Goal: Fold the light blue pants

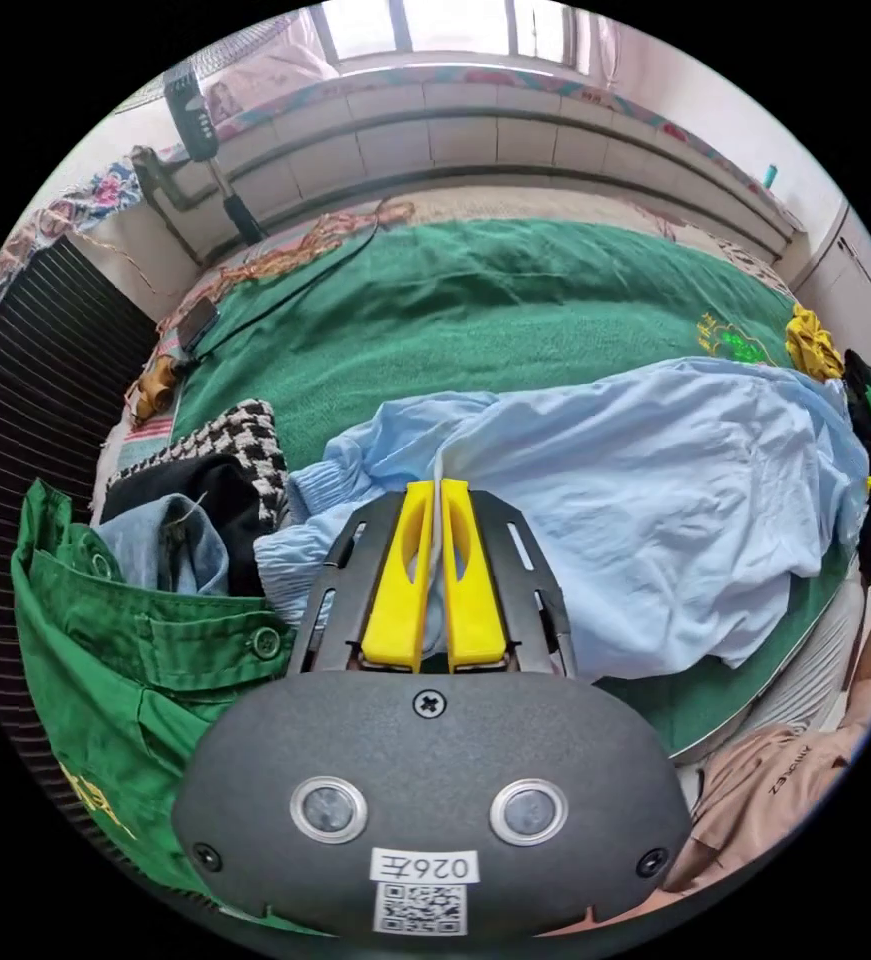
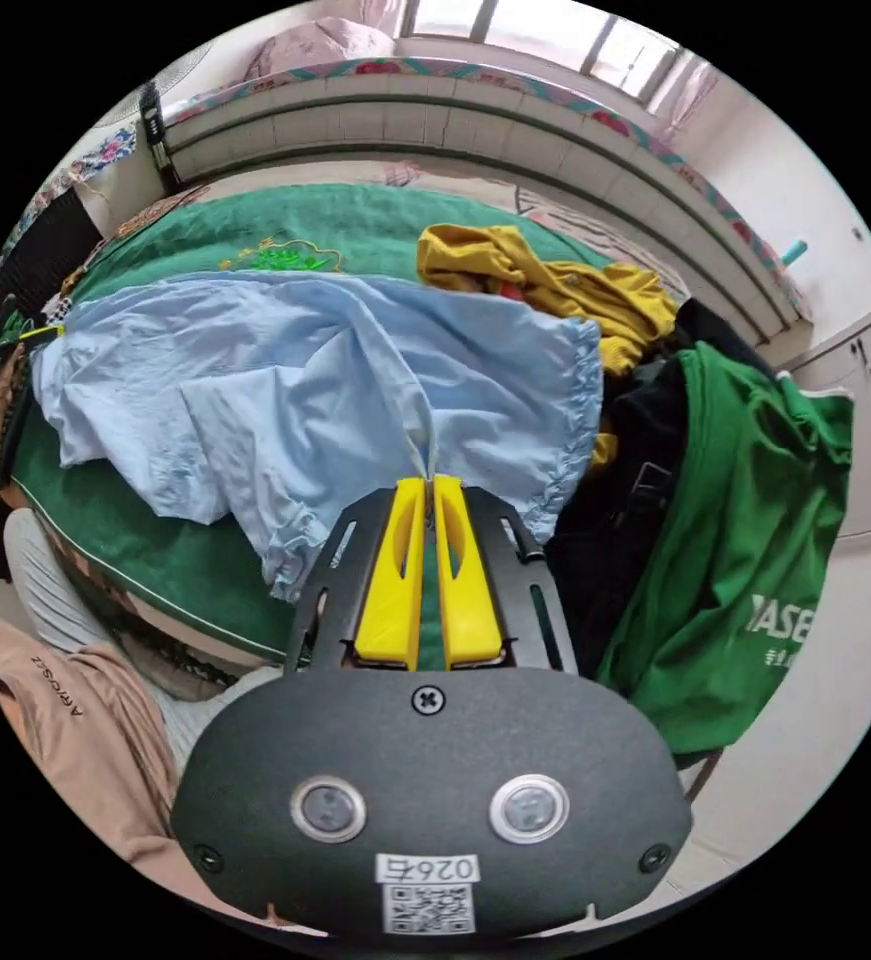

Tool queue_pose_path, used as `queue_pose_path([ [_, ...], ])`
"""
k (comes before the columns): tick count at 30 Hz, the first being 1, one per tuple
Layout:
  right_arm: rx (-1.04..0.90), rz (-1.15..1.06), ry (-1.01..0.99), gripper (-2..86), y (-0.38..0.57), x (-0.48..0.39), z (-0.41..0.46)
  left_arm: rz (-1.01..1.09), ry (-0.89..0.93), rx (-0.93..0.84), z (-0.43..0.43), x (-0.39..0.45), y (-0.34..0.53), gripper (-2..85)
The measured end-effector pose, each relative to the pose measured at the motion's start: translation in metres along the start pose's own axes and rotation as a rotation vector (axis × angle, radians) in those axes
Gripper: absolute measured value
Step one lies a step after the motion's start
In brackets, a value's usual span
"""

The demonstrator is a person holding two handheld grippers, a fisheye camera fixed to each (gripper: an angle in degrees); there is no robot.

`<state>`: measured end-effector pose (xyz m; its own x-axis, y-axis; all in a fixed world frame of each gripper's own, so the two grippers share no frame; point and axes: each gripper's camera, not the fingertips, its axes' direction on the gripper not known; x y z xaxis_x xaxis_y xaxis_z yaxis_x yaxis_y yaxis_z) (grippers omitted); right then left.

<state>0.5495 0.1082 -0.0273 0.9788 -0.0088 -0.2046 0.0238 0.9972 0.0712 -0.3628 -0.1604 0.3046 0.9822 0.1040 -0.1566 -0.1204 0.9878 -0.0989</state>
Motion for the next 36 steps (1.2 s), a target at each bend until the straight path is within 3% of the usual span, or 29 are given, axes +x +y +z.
queue_pose_path([
  [2, 0.046, -0.019, 0.232, -1.5, -0.023, 0.003, -0.040, -0.028, 0.039, 0.080, -0.007, -0.004, 0.002, -0.2],
  [6, 0.024, -0.053, 0.395, -1.3, -0.081, 0.024, -0.052, -0.031, 0.039, 0.133, -0.001, 0.001, 0.001, 0.0],
  [13, -0.161, 0.004, 0.369, 5.0, -0.161, 0.068, 0.051, 0.036, 0.021, 0.016, 0.037, 0.012, -0.008, 3.7],
  [18, -0.153, 0.026, 0.254, 9.0, -0.157, 0.071, 0.061, 0.029, 0.009, 0.027, 0.016, 0.001, 0.000, 7.3],
  [22, -0.077, 0.078, 0.134, 9.9, -0.144, 0.081, 0.053, 0.013, 0.069, 0.133, -0.003, -0.009, 0.018, 11.1],
  [29, -0.073, 0.205, -0.045, 12.1, -0.164, 0.115, 0.080, -0.067, 0.145, 0.152, 0.019, -0.027, 0.008, 15.2],
  [33, -0.130, 0.202, -0.042, 1.9, -0.178, 0.123, 0.091, -0.126, 0.156, 0.017, 0.053, -0.039, -0.007, 11.5],
  [35, -0.040, 0.226, -0.048, 0.2, -0.172, 0.127, 0.062, -0.062, 0.133, -0.118, 0.075, -0.032, -0.011, 1.4],
  [36, -0.015, 0.232, -0.033, 0.1, -0.170, 0.128, 0.053, -0.053, 0.113, -0.094, 0.072, -0.030, -0.008, 0.9],
])
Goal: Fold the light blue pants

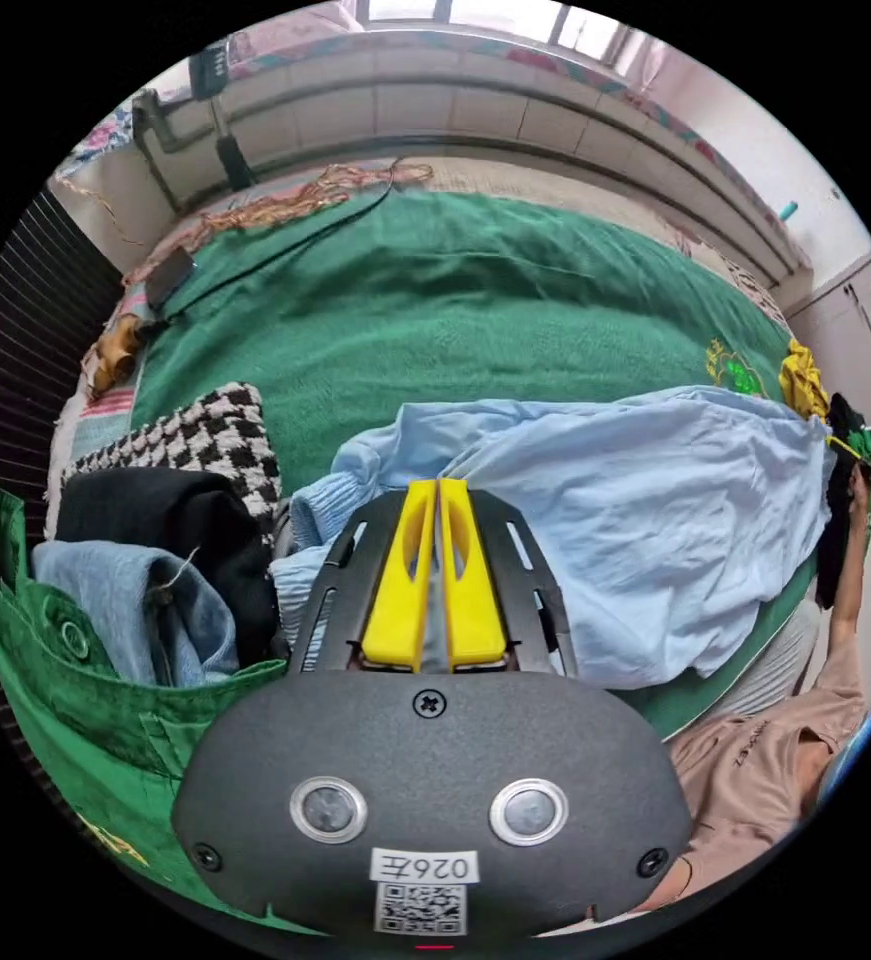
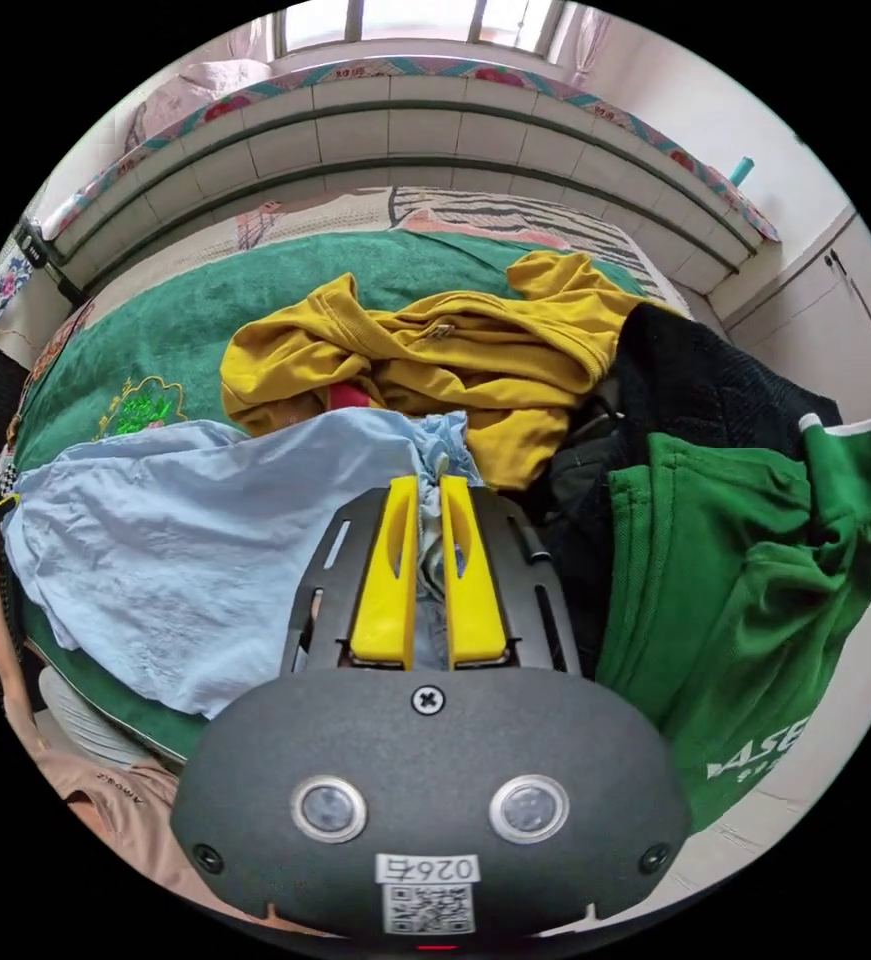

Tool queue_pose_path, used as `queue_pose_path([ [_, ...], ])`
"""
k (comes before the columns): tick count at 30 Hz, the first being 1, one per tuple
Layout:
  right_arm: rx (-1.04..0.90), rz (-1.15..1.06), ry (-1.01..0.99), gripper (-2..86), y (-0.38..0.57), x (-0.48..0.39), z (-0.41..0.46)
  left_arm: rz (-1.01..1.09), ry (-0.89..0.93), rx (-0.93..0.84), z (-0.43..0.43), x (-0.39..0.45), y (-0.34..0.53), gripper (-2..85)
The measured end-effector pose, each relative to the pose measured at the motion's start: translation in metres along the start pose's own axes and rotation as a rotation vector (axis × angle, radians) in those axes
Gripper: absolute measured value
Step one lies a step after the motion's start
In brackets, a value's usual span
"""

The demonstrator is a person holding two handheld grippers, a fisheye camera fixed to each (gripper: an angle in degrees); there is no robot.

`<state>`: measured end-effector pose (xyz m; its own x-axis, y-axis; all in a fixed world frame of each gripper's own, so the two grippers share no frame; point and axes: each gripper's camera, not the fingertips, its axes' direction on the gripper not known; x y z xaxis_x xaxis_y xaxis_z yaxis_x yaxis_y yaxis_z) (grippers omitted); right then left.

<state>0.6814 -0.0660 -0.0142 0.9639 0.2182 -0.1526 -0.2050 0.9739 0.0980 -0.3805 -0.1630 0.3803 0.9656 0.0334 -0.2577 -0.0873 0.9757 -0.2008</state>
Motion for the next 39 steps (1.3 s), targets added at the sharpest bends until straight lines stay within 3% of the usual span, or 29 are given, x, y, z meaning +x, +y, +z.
queue_pose_path([
  [2, 0.098, 0.009, 0.009, -0.1, 0.005, 0.008, -0.040, 0.007, -0.045, 0.182, -0.027, 0.006, 0.022, 0.0],
  [6, 0.199, 0.050, 0.003, 0.5, -0.016, 0.024, -0.077, -0.071, -0.157, 0.364, -0.053, -0.004, 0.051, 0.0],
  [10, -0.029, 0.065, 0.136, 7.8, -0.076, 0.024, -0.048, -0.119, -0.177, 0.263, -0.059, -0.025, 0.074, 3.5],
  [15, 0.053, 0.062, 0.180, 12.7, -0.096, -0.013, -0.098, -0.042, -0.164, 0.281, -0.085, -0.013, 0.141, 6.3],
  [19, 0.085, 0.008, 0.323, 12.8, -0.106, -0.052, -0.147, -0.056, -0.381, 0.274, -0.087, -0.006, 0.192, 5.2],
  [21, 0.111, -0.041, 0.279, 12.3, -0.112, -0.074, -0.167, -0.068, -0.363, 0.239, -0.080, -0.019, 0.203, 5.9],
  [25, 0.169, -0.288, -0.021, 10.8, -0.133, -0.166, -0.205, -0.123, -0.218, 0.241, -0.073, -0.061, 0.217, 2.3],
  [28, 0.069, -0.508, -0.179, 9.5, -0.159, -0.257, -0.202, -0.159, -0.157, 0.229, -0.077, -0.088, 0.220, -0.2],
  [31, 0.054, -0.673, -0.226, 8.5, -0.192, -0.340, -0.223, -0.214, -0.139, 0.433, -0.121, -0.098, 0.256, -0.4],
  [35, 0.276, -0.902, -0.367, 5.9, -0.248, -0.465, -0.311, -0.353, -0.024, 0.731, -0.158, -0.108, 0.347, 1.0],
  [39, 0.358, -1.086, -0.429, 5.3, -0.301, -0.607, -0.360, -0.454, 0.094, 0.827, -0.141, -0.116, 0.408, 2.7],
])
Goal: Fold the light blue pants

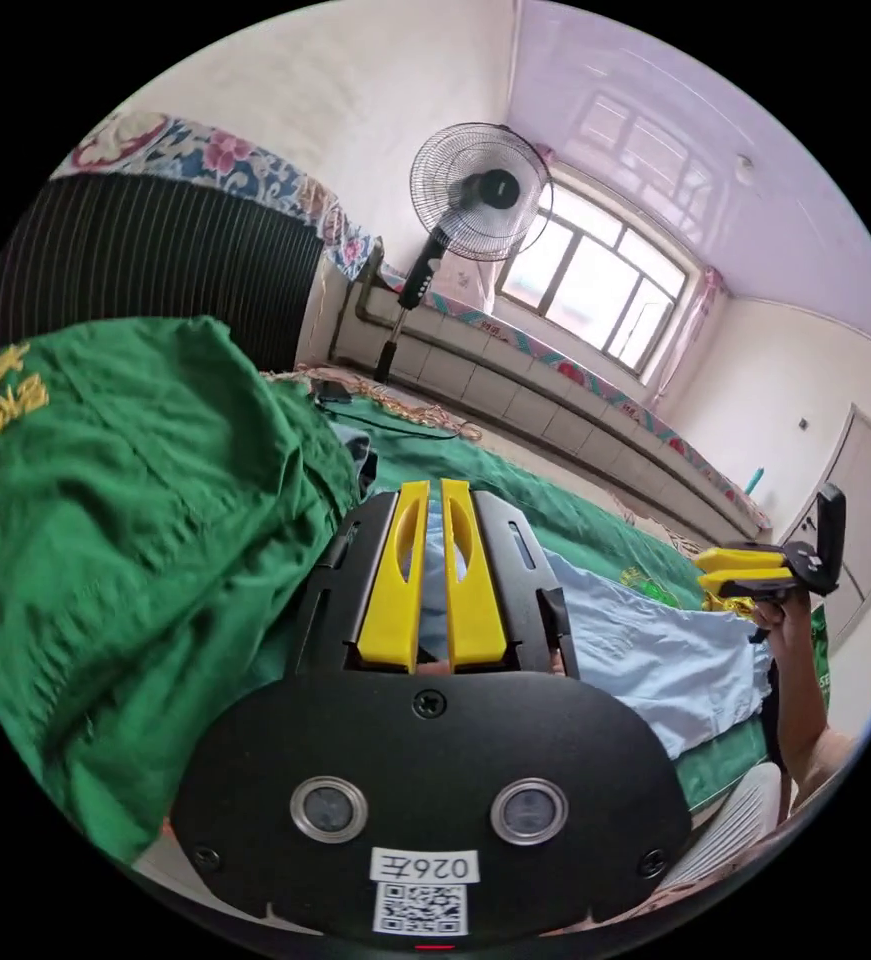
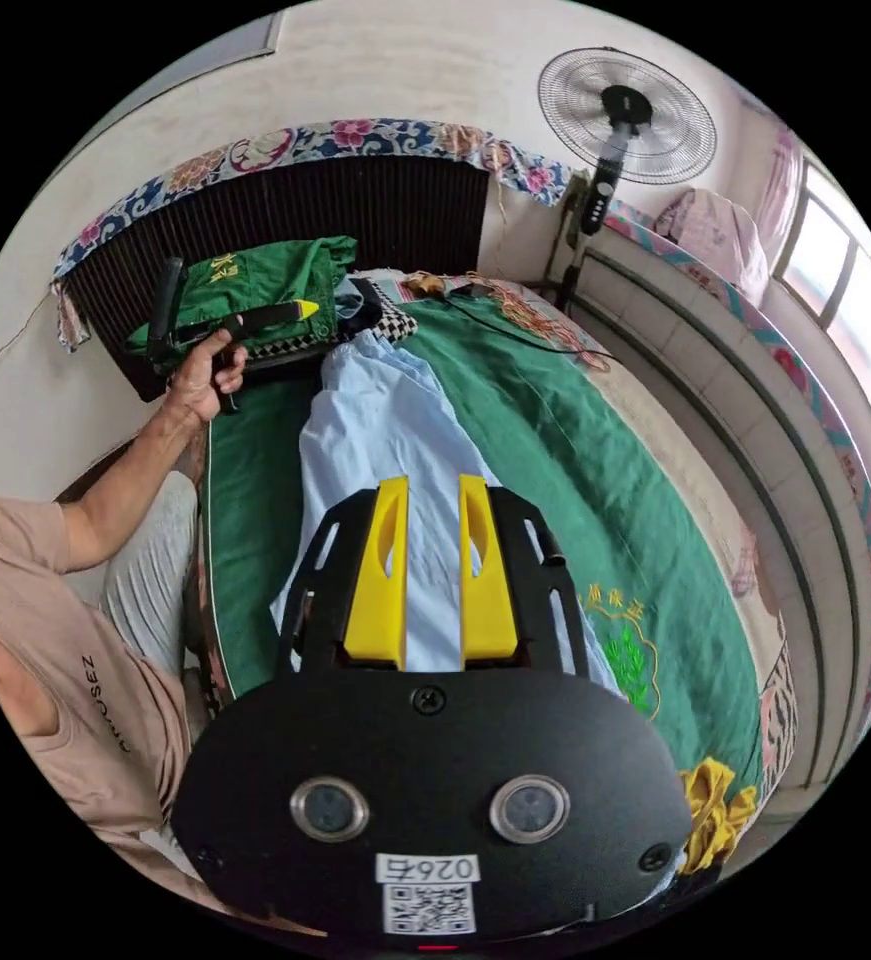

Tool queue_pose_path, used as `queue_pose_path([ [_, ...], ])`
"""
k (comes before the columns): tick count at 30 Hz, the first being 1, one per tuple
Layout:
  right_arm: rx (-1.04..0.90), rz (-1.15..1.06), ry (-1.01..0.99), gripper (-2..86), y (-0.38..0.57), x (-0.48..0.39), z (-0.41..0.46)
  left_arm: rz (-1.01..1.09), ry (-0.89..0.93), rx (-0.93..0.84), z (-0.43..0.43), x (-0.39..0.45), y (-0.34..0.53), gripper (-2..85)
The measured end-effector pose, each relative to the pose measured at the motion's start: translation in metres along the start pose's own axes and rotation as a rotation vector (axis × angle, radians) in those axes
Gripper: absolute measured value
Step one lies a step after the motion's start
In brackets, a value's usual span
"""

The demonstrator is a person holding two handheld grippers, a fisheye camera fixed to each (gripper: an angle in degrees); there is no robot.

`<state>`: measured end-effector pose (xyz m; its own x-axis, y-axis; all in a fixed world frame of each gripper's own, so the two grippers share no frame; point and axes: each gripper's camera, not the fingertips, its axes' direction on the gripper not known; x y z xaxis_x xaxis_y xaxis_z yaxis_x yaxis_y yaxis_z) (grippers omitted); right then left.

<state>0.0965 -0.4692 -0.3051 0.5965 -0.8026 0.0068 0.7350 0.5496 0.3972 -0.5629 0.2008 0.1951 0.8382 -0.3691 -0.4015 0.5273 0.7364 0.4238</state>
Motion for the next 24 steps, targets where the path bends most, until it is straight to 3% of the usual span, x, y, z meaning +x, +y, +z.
queue_pose_path([
  [5, -0.042, -0.109, -0.118, 6.1, -0.199, -0.013, 0.095, -0.128, 0.046, -0.167, 0.016, -0.059, 0.006, 12.5],
  [10, -0.145, -0.148, -0.158, 9.0, -0.320, -0.013, 0.187, -0.196, 0.035, -0.227, 0.016, -0.097, 0.002, 14.3],
  [11, -0.208, -0.150, -0.184, 6.0, -0.339, -0.011, 0.211, -0.199, 0.028, -0.247, 0.017, -0.104, -0.001, 14.9],
  [13, -0.268, -0.173, -0.201, 1.6, -0.356, -0.005, 0.227, -0.213, 0.018, -0.296, 0.022, -0.114, -0.005, 16.3],
  [14, -0.206, -0.172, -0.163, -0.2, -0.359, 0.003, 0.215, -0.240, 0.023, -0.331, 0.024, -0.121, -0.006, 17.5],
  [20, 0.032, -0.019, -0.219, -1.3, -0.350, 0.083, 0.135, -0.321, 0.234, -0.321, 0.029, -0.135, -0.023, 21.2],
  [24, 0.052, 0.023, -0.328, -1.3, -0.351, 0.108, 0.128, -0.302, 0.275, -0.299, 0.042, -0.127, -0.048, 21.4],
])
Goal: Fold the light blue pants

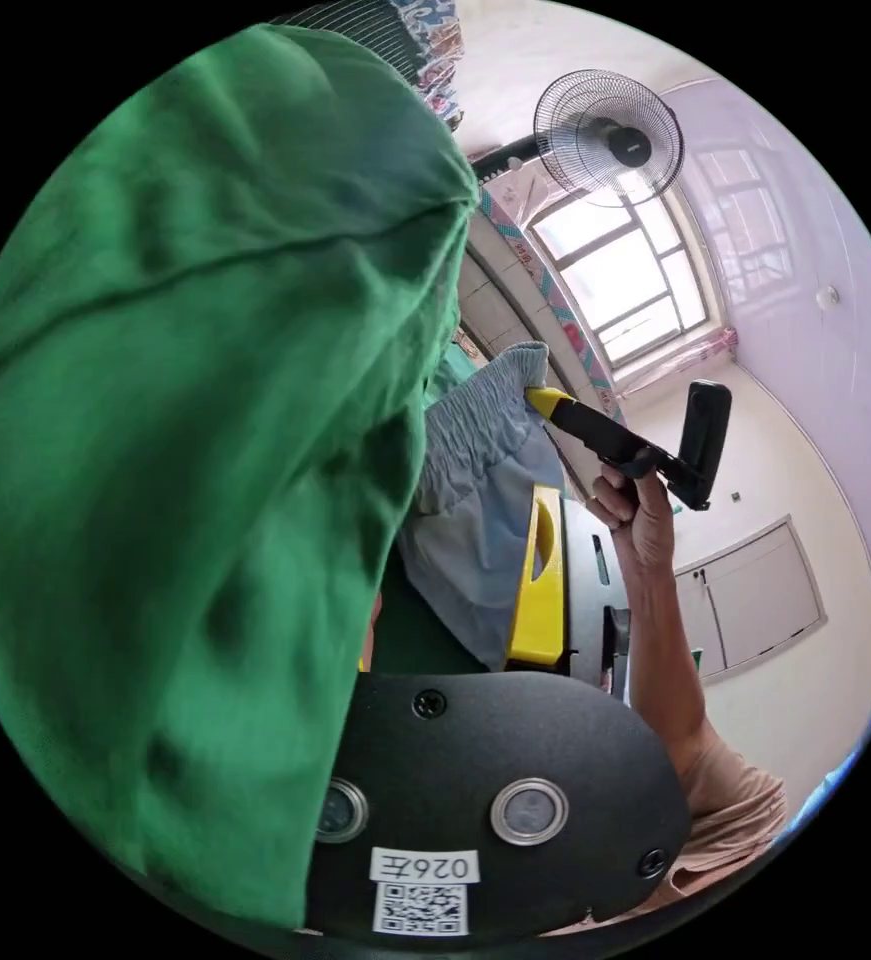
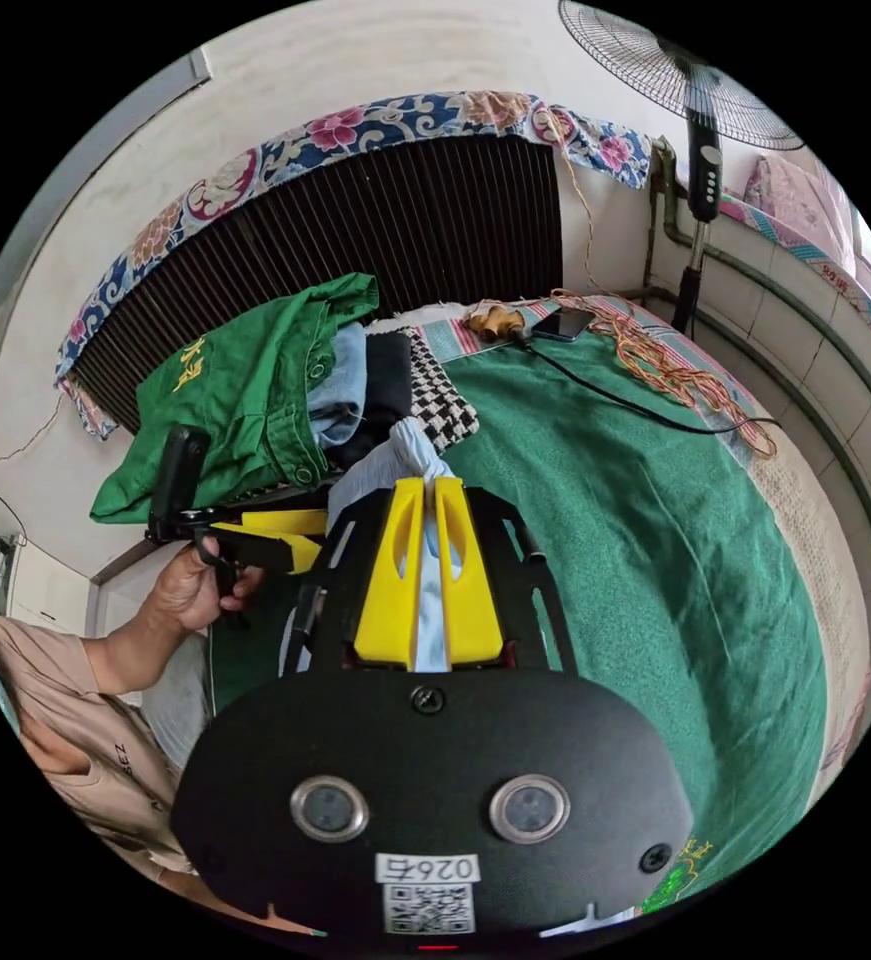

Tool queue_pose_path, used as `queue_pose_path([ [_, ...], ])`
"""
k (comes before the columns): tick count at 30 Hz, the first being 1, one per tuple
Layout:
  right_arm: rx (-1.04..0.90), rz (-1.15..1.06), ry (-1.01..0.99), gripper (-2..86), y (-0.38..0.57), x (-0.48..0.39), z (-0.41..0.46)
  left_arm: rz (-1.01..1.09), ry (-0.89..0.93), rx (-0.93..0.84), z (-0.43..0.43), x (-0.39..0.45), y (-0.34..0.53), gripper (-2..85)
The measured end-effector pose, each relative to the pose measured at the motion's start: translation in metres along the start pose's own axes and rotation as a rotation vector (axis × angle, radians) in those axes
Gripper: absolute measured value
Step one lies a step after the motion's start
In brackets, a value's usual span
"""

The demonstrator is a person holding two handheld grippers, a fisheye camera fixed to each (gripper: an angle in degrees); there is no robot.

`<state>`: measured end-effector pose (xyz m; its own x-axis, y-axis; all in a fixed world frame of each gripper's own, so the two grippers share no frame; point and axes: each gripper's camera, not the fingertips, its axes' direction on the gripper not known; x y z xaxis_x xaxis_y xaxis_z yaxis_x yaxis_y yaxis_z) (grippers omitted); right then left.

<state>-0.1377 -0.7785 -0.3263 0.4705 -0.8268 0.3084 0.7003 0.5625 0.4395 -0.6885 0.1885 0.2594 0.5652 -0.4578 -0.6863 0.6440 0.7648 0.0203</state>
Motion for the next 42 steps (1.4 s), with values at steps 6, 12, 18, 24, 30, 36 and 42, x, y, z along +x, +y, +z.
queue_pose_path([
  [6, -0.022, 0.038, 0.005, -1.2, -0.007, -0.008, 0.021, 0.167, -0.220, -0.011, -0.028, 0.074, -0.020, 6.4],
  [12, -0.104, 0.027, 0.026, 3.3, -0.009, -0.044, 0.075, 0.362, -0.558, -0.011, -0.055, 0.159, -0.030, 6.5],
  [18, -0.078, 0.119, 0.029, 7.0, 0.027, -0.055, 0.040, 0.346, -0.528, 0.047, -0.075, 0.214, -0.044, 5.6],
  [24, -0.022, 0.146, 0.111, 3.5, 0.107, -0.111, 0.009, 0.498, -0.602, 0.327, -0.091, 0.321, -0.031, -0.8],
  [30, -0.162, 0.239, 0.134, 3.8, 0.152, -0.143, 0.050, 0.724, -0.770, -0.262, 0.075, 0.386, -0.081, -0.9],
  [36, 0.071, 0.116, 0.557, 0.1, 0.337, -0.284, -0.107, 0.609, -0.795, -0.351, 0.096, 0.428, -0.107, -0.9],
  [42, 0.051, 0.417, 0.964, -1.2, 0.645, -0.384, -0.219, 0.594, -0.914, 0.062, 0.061, 0.521, -0.094, -0.9],
])
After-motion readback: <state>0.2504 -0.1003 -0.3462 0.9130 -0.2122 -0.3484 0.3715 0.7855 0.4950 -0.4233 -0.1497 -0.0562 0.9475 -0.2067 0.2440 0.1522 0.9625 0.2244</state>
